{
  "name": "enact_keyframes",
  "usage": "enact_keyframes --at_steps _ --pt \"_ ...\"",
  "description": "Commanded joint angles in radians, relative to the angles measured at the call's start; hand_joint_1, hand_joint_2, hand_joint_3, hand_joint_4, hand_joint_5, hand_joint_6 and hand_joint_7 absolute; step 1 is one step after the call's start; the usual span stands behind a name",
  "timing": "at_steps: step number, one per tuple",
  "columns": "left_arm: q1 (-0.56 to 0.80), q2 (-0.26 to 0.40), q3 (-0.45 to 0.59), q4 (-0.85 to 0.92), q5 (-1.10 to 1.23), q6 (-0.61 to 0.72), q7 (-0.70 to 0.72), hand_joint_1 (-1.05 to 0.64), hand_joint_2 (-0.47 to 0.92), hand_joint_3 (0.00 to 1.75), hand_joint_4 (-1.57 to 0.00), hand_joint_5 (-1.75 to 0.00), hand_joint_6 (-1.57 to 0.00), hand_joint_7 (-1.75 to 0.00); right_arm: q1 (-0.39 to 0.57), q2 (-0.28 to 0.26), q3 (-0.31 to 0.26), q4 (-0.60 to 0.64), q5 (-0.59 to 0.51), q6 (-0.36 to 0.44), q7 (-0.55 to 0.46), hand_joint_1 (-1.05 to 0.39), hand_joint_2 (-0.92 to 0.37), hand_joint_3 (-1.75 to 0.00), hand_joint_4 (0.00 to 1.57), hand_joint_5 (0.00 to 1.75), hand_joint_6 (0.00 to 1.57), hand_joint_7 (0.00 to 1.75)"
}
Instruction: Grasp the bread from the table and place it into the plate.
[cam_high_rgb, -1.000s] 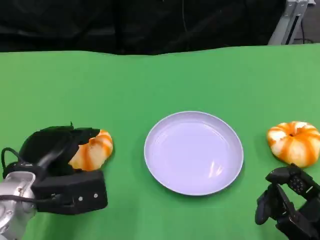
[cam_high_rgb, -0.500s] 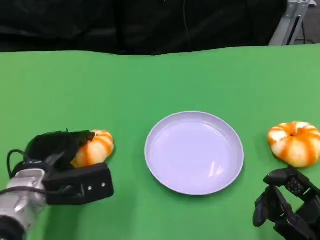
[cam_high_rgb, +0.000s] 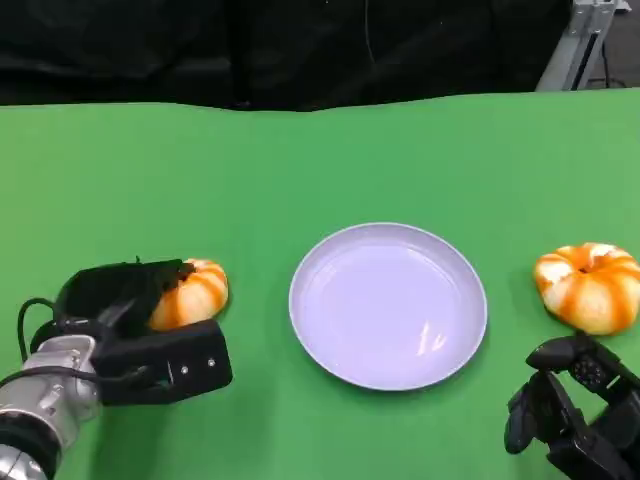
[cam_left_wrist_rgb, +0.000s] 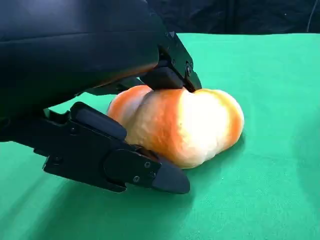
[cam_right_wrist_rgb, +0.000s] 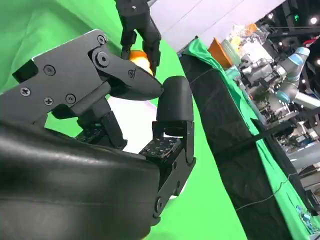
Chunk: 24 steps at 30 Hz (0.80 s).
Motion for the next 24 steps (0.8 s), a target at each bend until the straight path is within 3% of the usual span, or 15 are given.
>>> enact_keyframes --at_steps 1,8,12,13,14,15,16,17,18,20,24 --pt "0.007 0.008 -0.022 0.02 -0.004 0.008 -0.002 -0.46 0.92 0.14 -0.6 -0.04 -0.63 -0.02 0.008 -0.004 -0.006 -0.02 -0.001 -0.003 -0.014 -0.15 -0.61 -0.99 0.84 1.73 0.84 1.38" --pt "0.01 0.014 -0.028 0.013 -0.021 0.004 0.016 -0.26 0.92 0.32 -0.76 -0.06 -0.75 -0.04 0.006 -0.003 -0.005 -0.023 0.0 0.005 -0.024 -0.14 -0.61 -1.0 0.84 1.73 0.84 1.38" --pt "0.021 0.018 0.007 -0.005 -0.065 -0.042 0.051 -0.18 0.92 0.36 -0.99 -0.17 -0.92 -0.09 0.004 -0.008 -0.005 -0.021 0.007 0.008 -0.015 -0.15 -0.61 -1.0 0.84 1.73 0.83 1.39" --pt "0.024 0.018 0.015 -0.006 -0.076 -0.054 0.061 -0.12 0.92 0.32 -0.9 -0.66 -1.06 -0.08 0.004 -0.007 -0.005 -0.021 0.008 0.007 -0.015 -0.15 -0.61 -0.99 0.84 1.73 0.83 1.39" --pt "0.025 0.019 0.019 -0.006 -0.083 -0.063 0.066 -0.1 0.92 0.31 -0.79 -0.98 -1.13 -0.05 0.004 -0.006 -0.005 -0.021 0.008 0.007 -0.015 -0.15 -0.61 -0.99 0.84 1.73 0.83 1.39" --pt "0.029 0.017 0.037 -0.014 -0.102 -0.092 0.095 -0.09 0.92 0.31 -0.77 -1.07 -1.15 -0.05 0.004 -0.007 -0.005 -0.021 0.007 0.007 -0.017 -0.15 -0.61 -0.99 0.84 1.73 0.83 1.39" --pt "0.032 0.016 0.049 -0.018 -0.115 -0.113 0.116 -0.07 0.88 0.41 -0.75 -1.47 -1.04 -0.73 0.003 -0.007 -0.005 -0.022 0.006 0.008 -0.019 -0.15 -0.61 -0.99 0.84 1.73 0.83 1.39" --pt "0.034 0.015 0.057 -0.02 -0.123 -0.128 0.13 -0.04 0.85 0.47 -0.74 -1.6 -0.84 -1.23 0.003 -0.008 -0.005 -0.022 0.005 0.009 -0.02 -0.15 -0.61 -0.99 0.84 1.73 0.83 1.39" --pt "0.033 0.016 0.065 -0.025 -0.131 -0.135 0.133 -0.03 0.84 0.5 -0.74 -1.67 -0.74 -1.48 0.003 -0.006 -0.005 -0.023 0.002 0.007 -0.023 -0.15 -0.61 -0.99 0.84 1.73 0.83 1.39" --pt "0.03 0.019 0.072 -0.037 -0.136 -0.142 0.132 -0.06 0.8 0.7 -0.77 -1.73 -0.64 -1.69 0.003 -0.006 -0.005 -0.022 0.0 0.005 -0.024 -0.15 -0.61 -0.99 0.84 1.73 0.83 1.38" --pt "0.031 0.028 0.085 -0.083 -0.139 -0.162 0.151 -0.04 0.72 0.79 -0.78 -1.75 -0.56 -1.74 0.001 -0.01 -0.009 -0.017 0.007 0.007 -0.015 -0.15 -0.62 -0.97 0.83 1.73 0.82 1.38"
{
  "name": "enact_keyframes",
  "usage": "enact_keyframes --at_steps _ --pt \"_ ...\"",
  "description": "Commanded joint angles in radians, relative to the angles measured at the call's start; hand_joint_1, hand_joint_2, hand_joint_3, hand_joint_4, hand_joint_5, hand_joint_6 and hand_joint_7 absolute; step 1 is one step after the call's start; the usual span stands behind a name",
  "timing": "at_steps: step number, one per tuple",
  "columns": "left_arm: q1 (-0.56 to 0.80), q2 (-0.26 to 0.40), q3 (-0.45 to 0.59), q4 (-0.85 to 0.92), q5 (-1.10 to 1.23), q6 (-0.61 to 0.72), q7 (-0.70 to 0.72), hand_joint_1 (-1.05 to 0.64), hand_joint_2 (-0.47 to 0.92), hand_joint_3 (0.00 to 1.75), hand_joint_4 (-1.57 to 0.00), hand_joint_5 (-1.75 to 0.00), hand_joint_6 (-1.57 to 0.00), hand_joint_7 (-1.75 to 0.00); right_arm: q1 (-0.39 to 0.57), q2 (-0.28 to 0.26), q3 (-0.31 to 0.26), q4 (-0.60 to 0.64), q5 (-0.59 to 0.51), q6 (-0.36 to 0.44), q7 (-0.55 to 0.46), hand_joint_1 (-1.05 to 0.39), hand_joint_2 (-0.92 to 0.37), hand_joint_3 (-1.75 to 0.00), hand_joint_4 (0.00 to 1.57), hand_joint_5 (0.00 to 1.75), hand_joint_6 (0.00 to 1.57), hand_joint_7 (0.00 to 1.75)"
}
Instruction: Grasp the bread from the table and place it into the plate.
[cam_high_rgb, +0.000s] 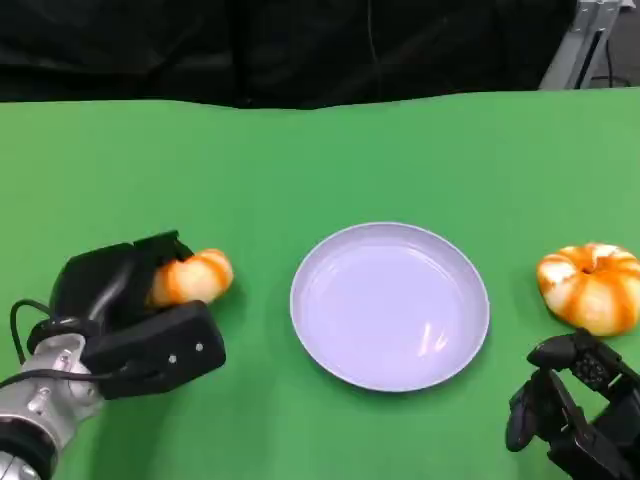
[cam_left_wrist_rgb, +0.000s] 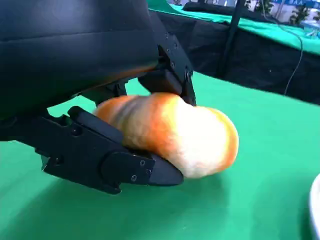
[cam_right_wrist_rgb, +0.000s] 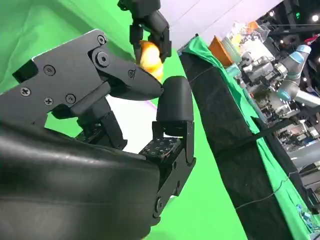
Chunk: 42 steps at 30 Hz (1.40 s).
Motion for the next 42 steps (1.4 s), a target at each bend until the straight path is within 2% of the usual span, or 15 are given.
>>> enact_keyframes --at_steps 1,9,18,24,28,33,42 --pt "0.012 0.025 0.02 -0.057 -0.012 -0.026 0.038 -0.03 0.71 0.8 -0.76 -1.75 -0.55 -1.75 -0.002 -0.009 -0.011 -0.003 0.009 0.001 0.002 -0.15 -0.62 -0.97 0.83 1.73 0.83 1.38" --pt "0.02 0.028 0.033 -0.213 -0.01 -0.032 0.019 -0.02 0.61 0.98 -0.75 -1.75 -0.61 -1.75 0.002 -0.011 -0.012 -0.01 0.009 0.007 -0.002 -0.15 -0.62 -0.97 0.83 1.74 0.83 1.38" --pt "0.04 0.004 0.001 -0.412 0.024 -0.01 -0.034 -0.05 0.58 1.01 -0.77 -1.75 -0.69 -1.75 0.002 -0.011 -0.012 -0.014 0.005 0.009 -0.004 -0.15 -0.61 -0.99 0.83 1.74 0.82 1.39" --pt "0.052 -0.027 -0.03 -0.472 0.058 0.01 -0.053 -0.06 0.6 0.92 -0.72 -1.75 -0.63 -1.75 0.003 -0.01 -0.01 -0.015 0.004 0.008 -0.003 -0.16 -0.6 -1.0 0.83 1.73 0.82 1.39" --pt "0.045 -0.074 -0.074 -0.478 0.088 0.023 -0.078 -0.03 0.63 0.86 -0.71 -1.75 -0.64 -1.74 0.007 -0.008 -0.007 -0.025 0.002 0.01 -0.008 -0.16 -0.61 -0.99 0.83 1.74 0.83 1.39" --pt "0.036 -0.131 -0.12 -0.452 0.127 0.017 -0.04 -0.04 0.7 0.69 -0.7 -1.75 -0.64 -1.73 0.011 -0.004 -0.002 -0.028 0.002 0.007 -0.007 -0.15 -0.62 -0.98 0.83 1.74 0.82 1.39" --pt "0.013 -0.174 -0.163 -0.377 0.162 -0.012 -0.019 -0.04 0.72 0.66 -0.68 -1.75 -0.62 -1.75 0.019 0.02 0.03 -0.049 -0.023 0.002 -0.039 -0.15 -0.62 -0.97 0.84 1.74 0.81 1.42"
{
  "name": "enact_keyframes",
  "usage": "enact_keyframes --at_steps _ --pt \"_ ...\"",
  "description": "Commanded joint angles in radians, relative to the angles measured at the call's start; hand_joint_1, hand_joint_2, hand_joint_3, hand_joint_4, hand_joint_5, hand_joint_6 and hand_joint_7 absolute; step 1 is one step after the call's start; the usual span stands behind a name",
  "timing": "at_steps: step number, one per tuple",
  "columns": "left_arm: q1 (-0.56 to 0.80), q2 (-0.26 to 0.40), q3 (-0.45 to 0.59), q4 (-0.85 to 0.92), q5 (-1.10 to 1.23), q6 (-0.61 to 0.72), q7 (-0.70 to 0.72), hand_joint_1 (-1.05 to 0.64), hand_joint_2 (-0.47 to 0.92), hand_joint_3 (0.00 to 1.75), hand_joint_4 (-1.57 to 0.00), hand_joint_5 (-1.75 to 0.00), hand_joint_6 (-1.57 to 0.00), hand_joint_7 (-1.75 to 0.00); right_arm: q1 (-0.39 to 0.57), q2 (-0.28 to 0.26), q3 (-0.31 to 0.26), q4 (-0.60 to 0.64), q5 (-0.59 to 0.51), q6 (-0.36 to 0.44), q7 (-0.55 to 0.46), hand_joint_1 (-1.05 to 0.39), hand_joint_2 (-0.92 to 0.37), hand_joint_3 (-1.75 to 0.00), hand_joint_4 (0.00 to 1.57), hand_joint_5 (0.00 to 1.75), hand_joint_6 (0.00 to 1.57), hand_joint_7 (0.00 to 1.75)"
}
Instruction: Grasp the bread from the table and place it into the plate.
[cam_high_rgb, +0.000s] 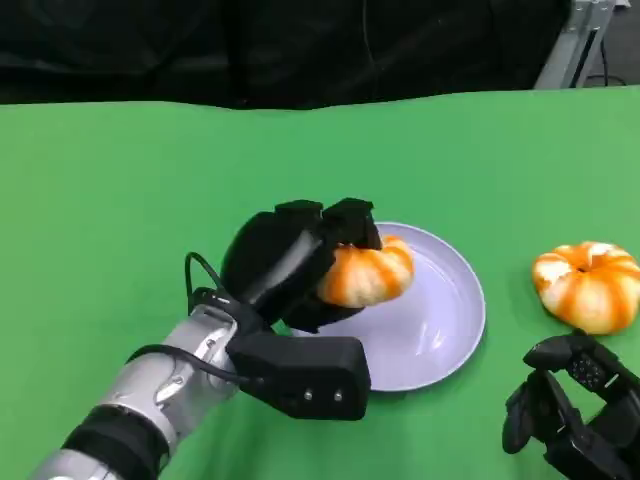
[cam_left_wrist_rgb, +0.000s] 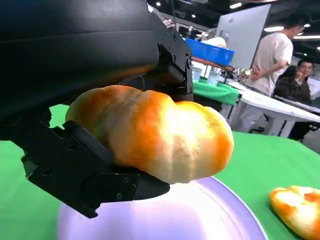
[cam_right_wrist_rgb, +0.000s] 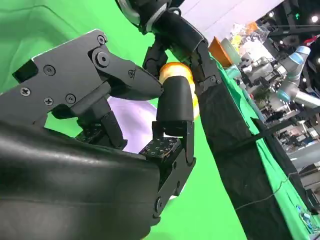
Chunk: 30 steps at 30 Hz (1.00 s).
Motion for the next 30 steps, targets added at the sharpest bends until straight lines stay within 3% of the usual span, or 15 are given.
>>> enact_keyframes --at_steps 1,13,14,15,16,17,20,21,23,30 --pt "-0.023 -0.004 -0.021 0.042 0.016 -0.016 0.011 -0.04 0.72 0.65 -0.68 -1.75 -0.62 -1.75 0.007 0.014 0.014 -0.027 -0.012 -0.004 -0.028 -0.15 -0.61 -0.98 0.84 1.74 0.81 1.42" --pt "-0.063 -0.019 -0.043 0.094 0.014 -0.023 -0.02 -0.06 0.83 0.46 -0.66 -1.75 -0.6 -1.73 0.002 0.03 0.027 -0.019 -0.011 -0.005 -0.04 -0.14 -0.57 -1.05 0.86 1.74 0.83 1.42" --pt "-0.065 -0.014 -0.043 0.09 0.011 -0.021 -0.047 -0.2 0.88 0.32 -0.68 -1.13 -0.71 -1.05 0.0 0.031 0.026 -0.017 -0.011 -0.004 -0.04 -0.15 -0.56 -1.06 0.86 1.74 0.83 1.42" --pt "-0.066 -0.006 -0.045 0.081 0.01 -0.013 -0.081 -0.25 0.9 0.27 -0.76 -0.8 -0.85 -0.62 -0.001 0.03 0.026 -0.014 -0.01 -0.007 -0.035 -0.15 -0.56 -1.07 0.86 1.74 0.83 1.42" --pt "-0.066 -0.001 -0.046 0.073 0.009 -0.007 -0.105 -0.43 0.91 0.26 -0.67 -0.49 -0.82 -0.32 -0.002 0.03 0.025 -0.011 -0.009 -0.01 -0.031 -0.15 -0.56 -1.08 0.86 1.75 0.83 1.42" --pt "-0.064 0.001 -0.045 0.067 0.01 -0.003 -0.117 -0.55 0.92 0.26 -0.61 -0.29 -0.8 -0.13 -0.003 0.029 0.025 -0.01 -0.008 -0.012 -0.028 -0.15 -0.56 -1.08 0.85 1.75 0.82 1.43" --pt "-0.062 0.013 -0.054 0.046 0.024 0.023 -0.169 -0.62 0.92 0.26 -0.59 -0.16 -0.79 -0.02 -0.002 0.031 0.024 -0.01 -0.009 -0.014 -0.03 -0.15 -0.56 -1.09 0.85 1.75 0.82 1.43" --pt "-0.061 0.022 -0.064 0.034 0.036 0.043 -0.201 -0.85 0.92 0.4 -0.28 -0.07 -0.52 -0.01 -0.001 0.031 0.024 -0.01 -0.009 -0.015 -0.03 -0.15 -0.54 -1.09 0.86 1.75 0.82 1.43" --pt "-0.053 0.039 -0.079 0.0 0.056 0.083 -0.262 -1.0 0.92 0.51 -0.06 -0.01 -0.31 0.0 0.001 0.029 0.023 -0.01 -0.009 -0.017 -0.026 -0.16 -0.55 -1.08 0.85 1.75 0.82 1.43" --pt "-0.023 0.061 -0.084 -0.063 0.047 0.125 -0.33 -1.04 0.92 0.55 0.0 0.0 -0.2 0.0 0.002 0.024 0.021 -0.012 -0.008 -0.017 -0.021 -0.16 -0.56 -1.07 0.85 1.75 0.81 1.44"
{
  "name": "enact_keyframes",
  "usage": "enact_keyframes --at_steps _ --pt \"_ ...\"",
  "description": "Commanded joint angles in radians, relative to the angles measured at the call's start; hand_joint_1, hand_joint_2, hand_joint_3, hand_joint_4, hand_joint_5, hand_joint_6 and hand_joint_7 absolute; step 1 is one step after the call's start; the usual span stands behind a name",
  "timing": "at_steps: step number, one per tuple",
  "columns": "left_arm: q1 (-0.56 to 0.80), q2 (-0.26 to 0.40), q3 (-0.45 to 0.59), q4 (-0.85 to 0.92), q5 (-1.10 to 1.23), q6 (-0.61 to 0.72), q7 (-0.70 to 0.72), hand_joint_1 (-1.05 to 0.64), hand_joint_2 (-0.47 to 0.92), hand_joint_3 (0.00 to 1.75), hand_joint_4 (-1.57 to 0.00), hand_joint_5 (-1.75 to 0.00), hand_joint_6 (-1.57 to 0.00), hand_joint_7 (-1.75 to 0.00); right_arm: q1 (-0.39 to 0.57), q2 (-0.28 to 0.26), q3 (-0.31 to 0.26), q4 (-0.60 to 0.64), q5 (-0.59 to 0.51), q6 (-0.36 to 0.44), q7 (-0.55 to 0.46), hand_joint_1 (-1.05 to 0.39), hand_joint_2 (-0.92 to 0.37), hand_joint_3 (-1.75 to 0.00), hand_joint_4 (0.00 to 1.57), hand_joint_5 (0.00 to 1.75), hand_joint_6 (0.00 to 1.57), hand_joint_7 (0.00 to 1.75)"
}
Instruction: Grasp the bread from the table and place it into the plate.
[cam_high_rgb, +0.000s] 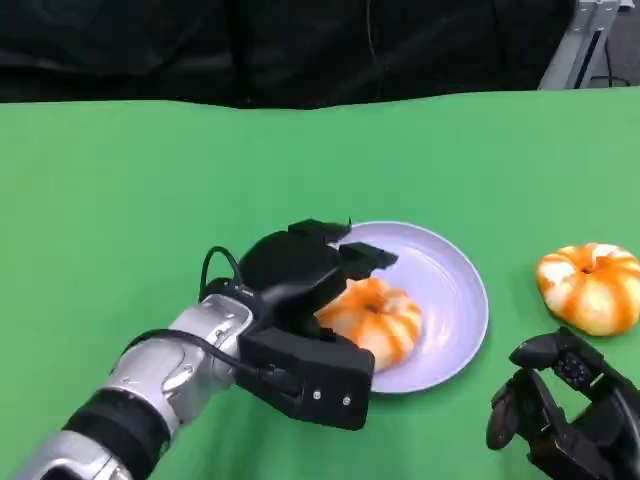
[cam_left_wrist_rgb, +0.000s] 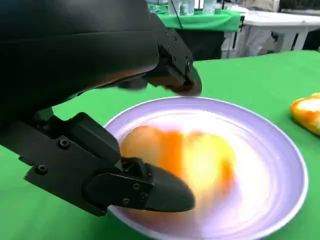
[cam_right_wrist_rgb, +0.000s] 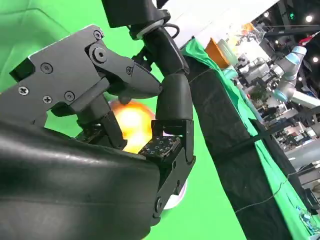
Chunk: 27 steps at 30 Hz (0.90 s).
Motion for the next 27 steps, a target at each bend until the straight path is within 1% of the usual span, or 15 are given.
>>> enact_keyframes --at_steps 1,4,8,11,12,14,15,17,18,21,23,24,25,26,27 --pt "0.029 0.025 0.004 -0.038 -0.012 0.011 -0.031 -1.04 0.92 0.55 0.0 0.0 -0.2 0.0 0.001 -0.007 -0.006 -0.002 0.002 -0.007 0.002 -0.16 -0.56 -1.07 0.85 1.75 0.81 1.44" --pt "0.04 0.03 0.011 -0.051 -0.025 0.01 -0.033 -1.04 0.92 0.55 0.0 0.0 -0.2 0.0 0.001 -0.007 -0.007 -0.002 0.003 -0.006 0.002 -0.16 -0.56 -1.06 0.85 1.75 0.81 1.44" --pt "0.094 0.084 0.068 -0.141 -0.117 -0.011 -0.126 -1.04 0.92 0.56 0.0 0.0 -0.2 -0.01 0.004 -0.006 -0.004 -0.01 0.001 -0.001 -0.004 -0.16 -0.56 -1.07 0.85 1.75 0.81 1.44" --pt "0.16 0.095 0.179 -0.19 -0.363 -0.064 -0.276 -0.97 0.92 0.48 0.0 0.0 -0.24 -0.02 0.002 -0.006 0.0 -0.012 -0.002 0.002 -0.007 -0.16 -0.56 -1.07 0.85 1.75 0.81 1.45" --pt "0.18 0.098 0.211 -0.202 -0.432 -0.081 -0.314 -0.85 0.92 0.45 -0.15 -0.07 -0.31 -0.04 0.002 -0.005 0.001 -0.014 -0.003 0.003 -0.009 -0.16 -0.55 -1.07 0.85 1.75 0.81 1.45" --pt "0.219 0.093 0.272 -0.21 -0.559 -0.12 -0.372 -0.78 0.92 0.43 -0.23 -0.1 -0.35 -0.05 0.002 -0.005 0.004 -0.014 -0.007 0.001 -0.011 -0.16 -0.56 -1.07 0.84 1.75 0.81 1.44" --pt "0.241 0.086 0.306 -0.21 -0.631 -0.143 -0.403 -0.55 0.92 0.37 -0.41 -0.14 -0.48 -0.07 0.001 -0.005 0.005 -0.013 -0.009 -0.002 -0.011 -0.16 -0.56 -1.07 0.85 1.75 0.81 1.44" --pt "0.299 0.069 0.379 -0.242 -0.774 -0.156 -0.45 -0.38 0.92 0.34 -0.54 -0.13 -0.58 -0.07 0.001 -0.003 0.006 -0.012 -0.009 -0.004 -0.011 -0.15 -0.56 -1.07 0.85 1.75 0.81 1.44" --pt "0.334 0.059 0.415 -0.279 -0.845 -0.137 -0.47 -0.2 0.92 0.37 -0.6 -0.14 -0.63 -0.07 0.002 -0.002 0.007 -0.013 -0.009 -0.004 -0.012 -0.16 -0.56 -1.07 0.85 1.75 0.81 1.45" --pt "0.421 0.05 0.491 -0.416 -0.984 -0.019 -0.496 -0.06 0.92 0.45 -0.71 -0.19 -0.69 -0.07 0.003 -0.001 0.008 -0.015 -0.007 -0.004 -0.013 -0.16 -0.56 -1.07 0.84 1.75 0.81 1.45" --pt "0.448 0.045 0.515 -0.473 -1.016 0.042 -0.497 -0.01 0.92 0.51 -0.77 -0.22 -0.73 -0.08 0.003 -0.002 0.008 -0.013 -0.008 -0.006 -0.011 -0.16 -0.57 -1.07 0.84 1.75 0.81 1.44" --pt "0.474 0.044 0.55 -0.523 -1.085 0.116 -0.498 0.0 0.92 0.52 -0.78 -0.22 -0.73 -0.08 0.001 -0.005 0.008 -0.016 -0.009 -0.002 -0.014 -0.16 -0.57 -1.07 0.84 1.75 0.81 1.44" --pt "0.492 0.043 0.576 -0.56 -1.132 0.173 -0.5 -0.03 0.85 0.73 -0.9 -0.5 -0.94 -0.15 -0.001 -0.007 0.008 -0.018 -0.01 0.001 -0.016 -0.16 -0.56 -1.07 0.85 1.75 0.81 1.45" --pt "0.516 0.057 0.611 -0.612 -1.217 0.269 -0.519 -0.04 0.8 0.85 -0.9 -0.68 -1.02 -0.16 -0.002 -0.007 0.007 -0.021 -0.007 0.006 -0.019 -0.16 -0.56 -1.07 0.85 1.75 0.81 1.45" --pt "0.532 0.067 0.635 -0.651 -1.275 0.34 -0.533 -0.06 0.7 1.05 -0.94 -1.02 -1.16 -0.27 -0.003 -0.007 0.007 -0.023 -0.004 0.009 -0.021 -0.16 -0.56 -1.07 0.85 1.75 0.81 1.45"
